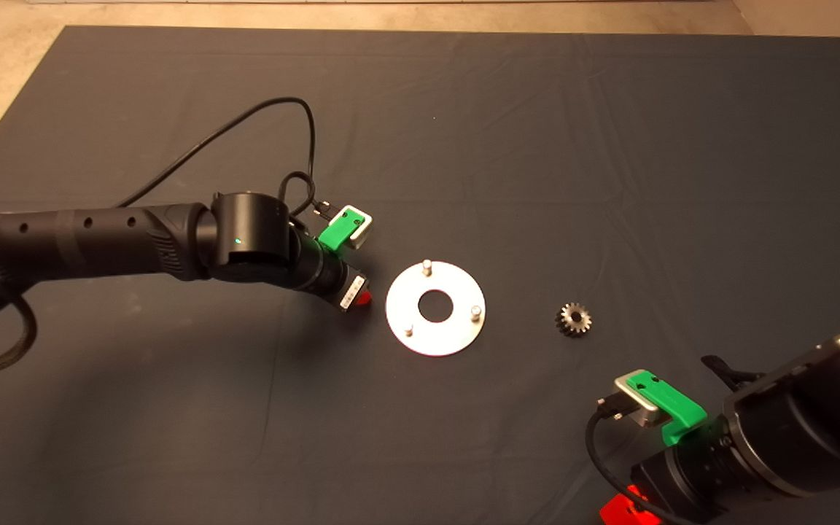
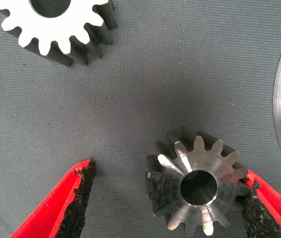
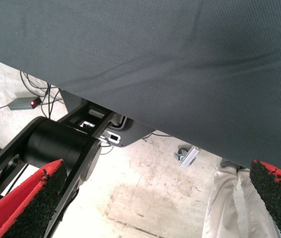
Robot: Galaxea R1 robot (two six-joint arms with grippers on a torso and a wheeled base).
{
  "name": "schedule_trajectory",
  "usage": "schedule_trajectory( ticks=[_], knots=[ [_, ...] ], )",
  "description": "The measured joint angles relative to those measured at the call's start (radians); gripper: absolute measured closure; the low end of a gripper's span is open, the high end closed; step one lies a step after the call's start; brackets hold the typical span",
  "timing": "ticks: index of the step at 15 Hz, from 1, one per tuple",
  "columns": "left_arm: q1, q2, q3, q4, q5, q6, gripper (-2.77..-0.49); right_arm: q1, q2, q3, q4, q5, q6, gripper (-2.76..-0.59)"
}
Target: Install three planetary gears onto the carrier pins
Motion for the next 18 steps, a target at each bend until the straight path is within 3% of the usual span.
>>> schedule_trajectory(
  ticks=[7, 14, 18],
  knots=[
    [0.0, -0.001, -0.006, 0.002, -0.002, 0.005, -1.62, 0.0, 0.0, 0.0, 0.0, 0.0, 0.0, -2.75],
    [0.001, -0.004, -0.006, 0.006, -0.026, 0.021, -1.15, 0.0, 0.0, 0.0, 0.0, 0.0, 0.0, -2.75],
    [0.003, -0.007, -0.006, 0.009, -0.031, 0.024, -1.08, 0.0, 0.0, 0.0, 0.0, 0.0, 0.0, -2.75]
  ],
)
